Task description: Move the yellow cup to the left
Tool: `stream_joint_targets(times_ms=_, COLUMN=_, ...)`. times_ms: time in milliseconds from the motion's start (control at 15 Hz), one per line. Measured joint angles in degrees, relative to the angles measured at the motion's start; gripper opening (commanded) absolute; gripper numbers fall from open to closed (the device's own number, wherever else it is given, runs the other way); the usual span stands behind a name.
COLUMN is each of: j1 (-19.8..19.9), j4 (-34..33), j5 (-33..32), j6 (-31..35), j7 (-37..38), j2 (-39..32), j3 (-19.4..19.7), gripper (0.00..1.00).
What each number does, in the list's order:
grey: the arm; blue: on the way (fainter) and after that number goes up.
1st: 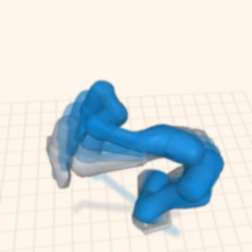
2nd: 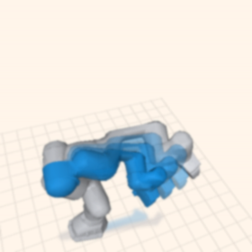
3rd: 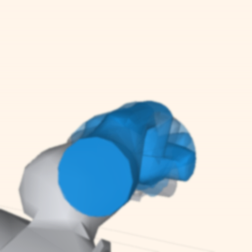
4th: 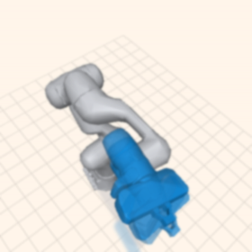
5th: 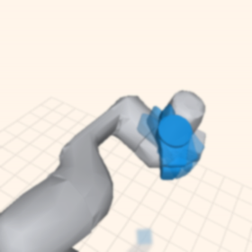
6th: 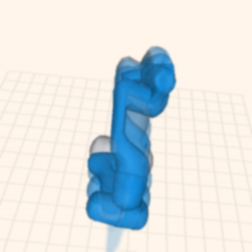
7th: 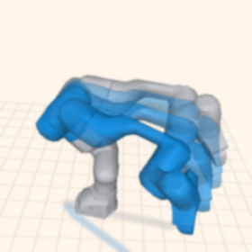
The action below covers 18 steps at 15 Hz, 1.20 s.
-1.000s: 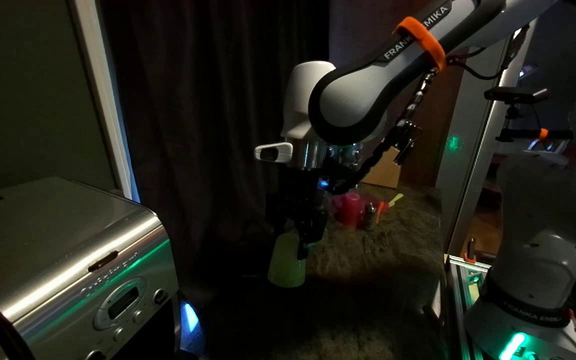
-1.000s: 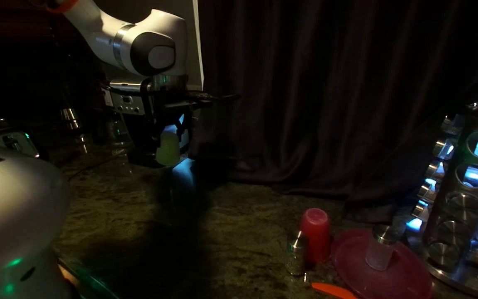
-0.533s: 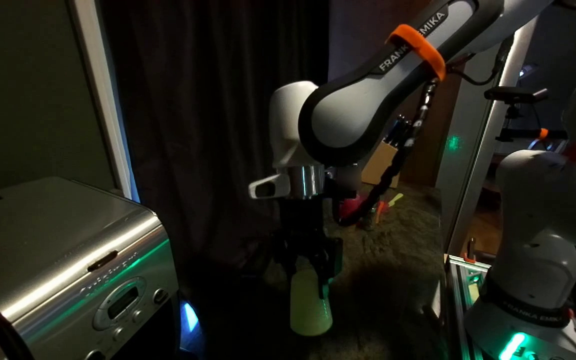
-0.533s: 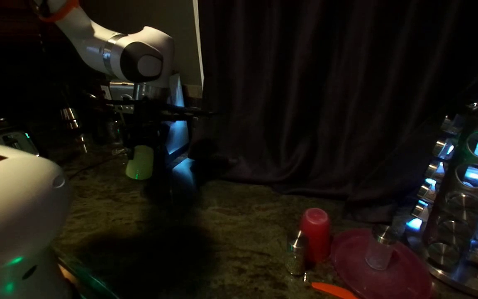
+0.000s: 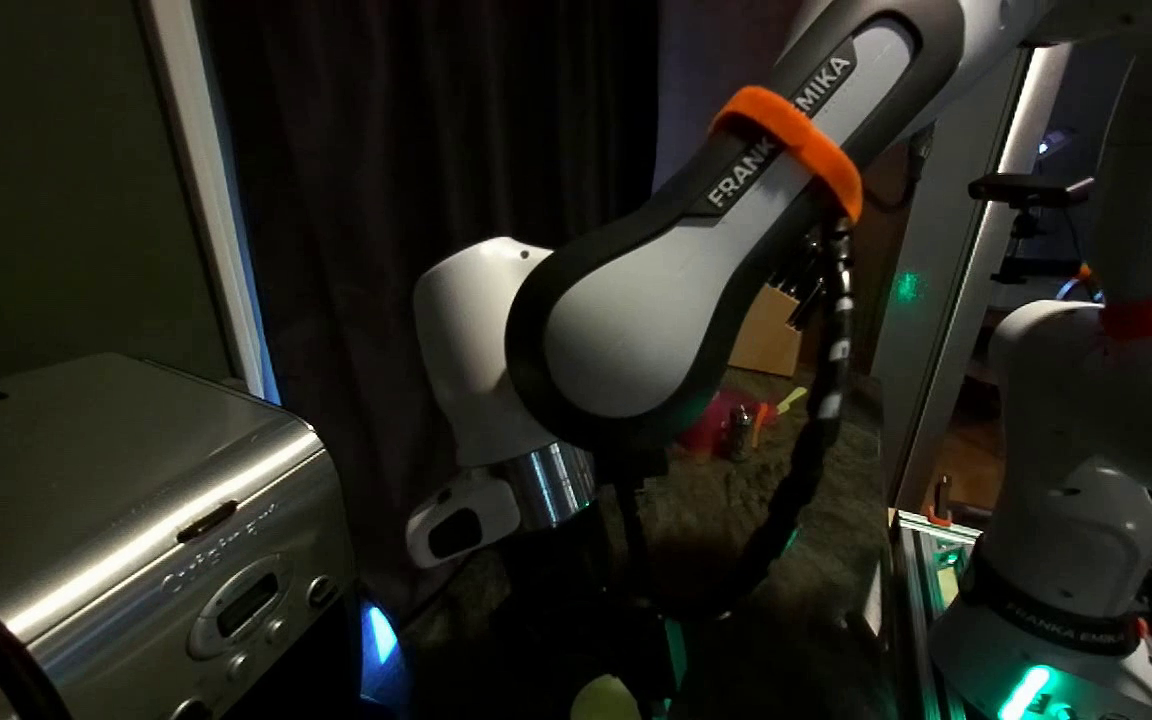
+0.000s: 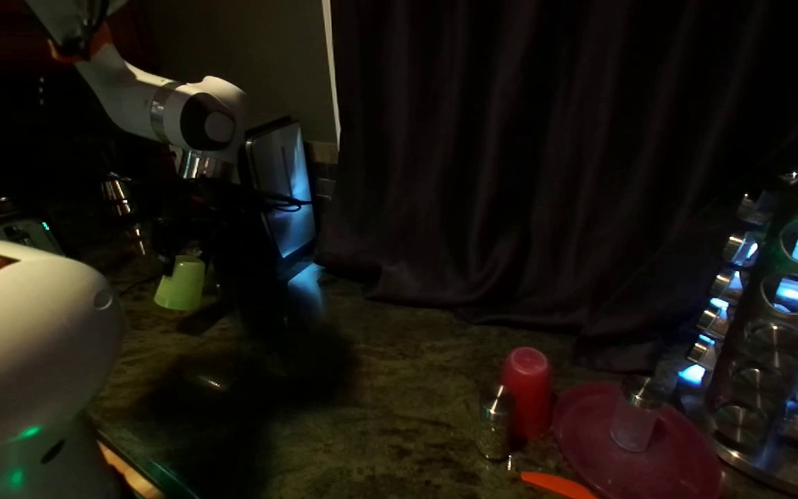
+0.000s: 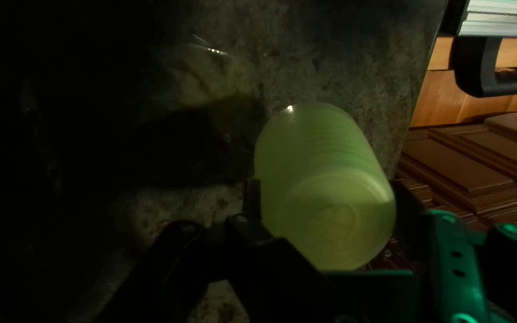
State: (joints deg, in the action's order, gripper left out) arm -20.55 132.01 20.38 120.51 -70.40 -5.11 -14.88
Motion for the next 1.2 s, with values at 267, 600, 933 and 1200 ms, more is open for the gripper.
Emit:
stream_joint_targets(times_ms=267, j1=0.58, j4=-4.24, j5=-2.44, j6=-0.07, j7=0.11, j2=-4.66, j3=-1.31, gripper=0.44)
stream_joint_targets(times_ms=600, j1=1.24, j4=-5.61, j5=-6.74, j6=-0.08, j7=14.21, j2=-6.09, j3=-1.37, gripper=0.44)
stream_joint_targets(times_ms=933, j1=1.00, j4=-5.67, j5=-13.97, j6=-0.07, j7=32.45, j2=-6.06, j3=-1.62, gripper=0.93)
stream_joint_targets(times_ms=1200, j1=0.98, j4=-5.69, j5=-19.40, j6=-0.07, j7=42.15, j2=-6.06, j3=-1.98, gripper=1.00)
